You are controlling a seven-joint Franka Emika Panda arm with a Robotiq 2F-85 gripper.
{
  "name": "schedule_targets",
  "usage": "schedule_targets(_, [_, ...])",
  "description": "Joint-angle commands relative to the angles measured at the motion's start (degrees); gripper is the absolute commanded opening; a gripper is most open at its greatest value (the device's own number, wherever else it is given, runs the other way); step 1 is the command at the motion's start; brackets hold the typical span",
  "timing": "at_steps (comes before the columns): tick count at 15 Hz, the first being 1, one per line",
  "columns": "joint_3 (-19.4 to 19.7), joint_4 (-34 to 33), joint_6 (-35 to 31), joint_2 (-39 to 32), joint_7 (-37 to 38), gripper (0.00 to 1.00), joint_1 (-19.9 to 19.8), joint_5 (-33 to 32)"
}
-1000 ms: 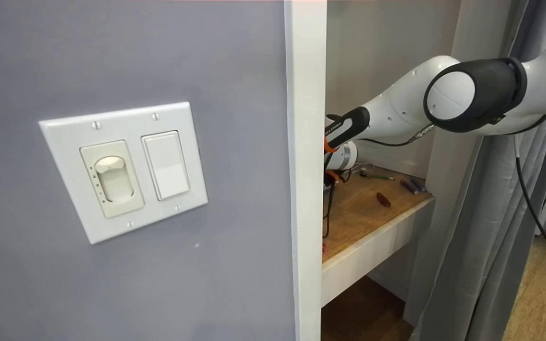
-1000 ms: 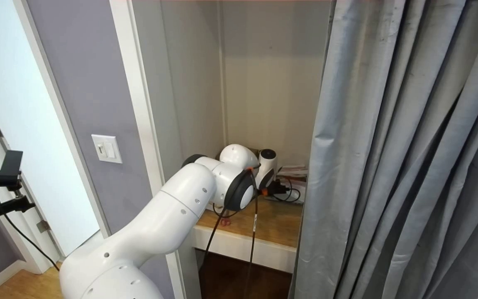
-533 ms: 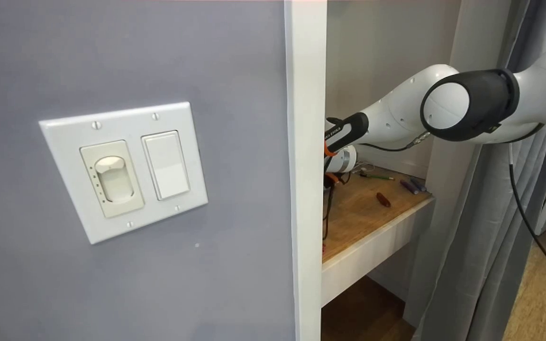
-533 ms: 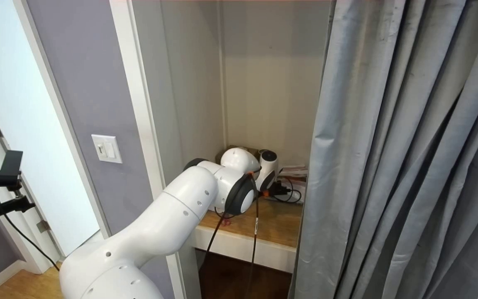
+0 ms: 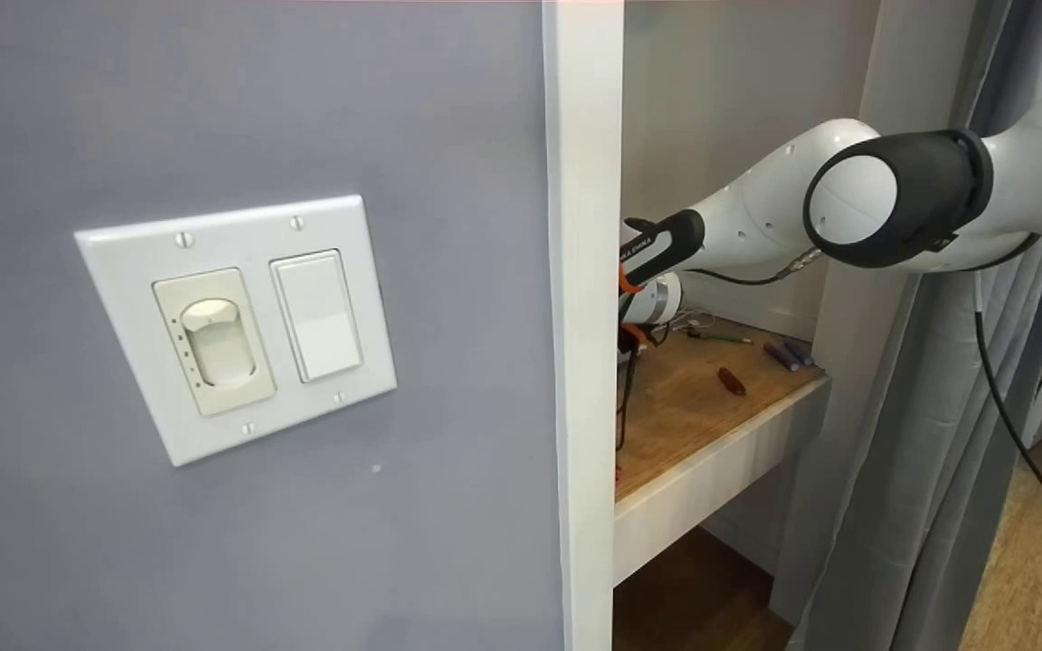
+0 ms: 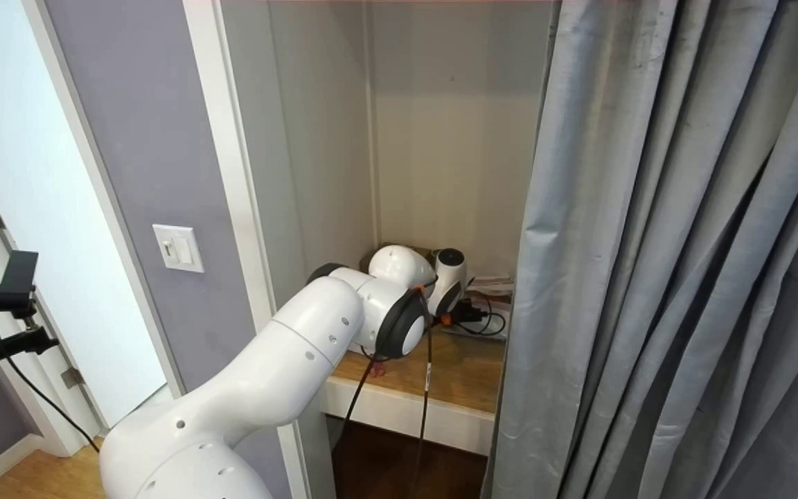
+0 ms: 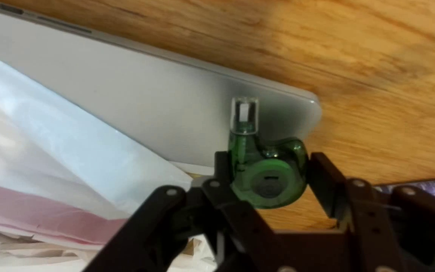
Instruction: Pick up the object on the right of the white marker and move it backwards to the right of the red scissors
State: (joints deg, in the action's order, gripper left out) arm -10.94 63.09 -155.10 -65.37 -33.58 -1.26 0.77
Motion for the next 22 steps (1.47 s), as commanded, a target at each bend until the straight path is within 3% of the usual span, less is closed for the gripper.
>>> schedule_targets(1, [-2.24, 4.8, 1.45, 4.64, -1.66, 0.31, -2.62, -1.29])
schedule_targets(5, [-6.88, 14.17, 1.35, 11.13, -6.75, 0.31, -7.21, 0.45])
schedule_targets(10, [-6.73, 27.27, 4.59, 21.02, -2.41, 0.31, -9.39, 2.78])
schedule_targets(11, [-5.48, 29.95, 3.73, 23.04, -0.49, 0.31, -8.79, 2.66])
schedule_targets(15, [-7.18, 40.94, 2.3, 31.08, 1.44, 0.31, -10.58, 5.85])
schedule_targets(22, [-16.28, 58.09, -3.27, 42.6, -5.75, 0.31, -18.17, 24.16])
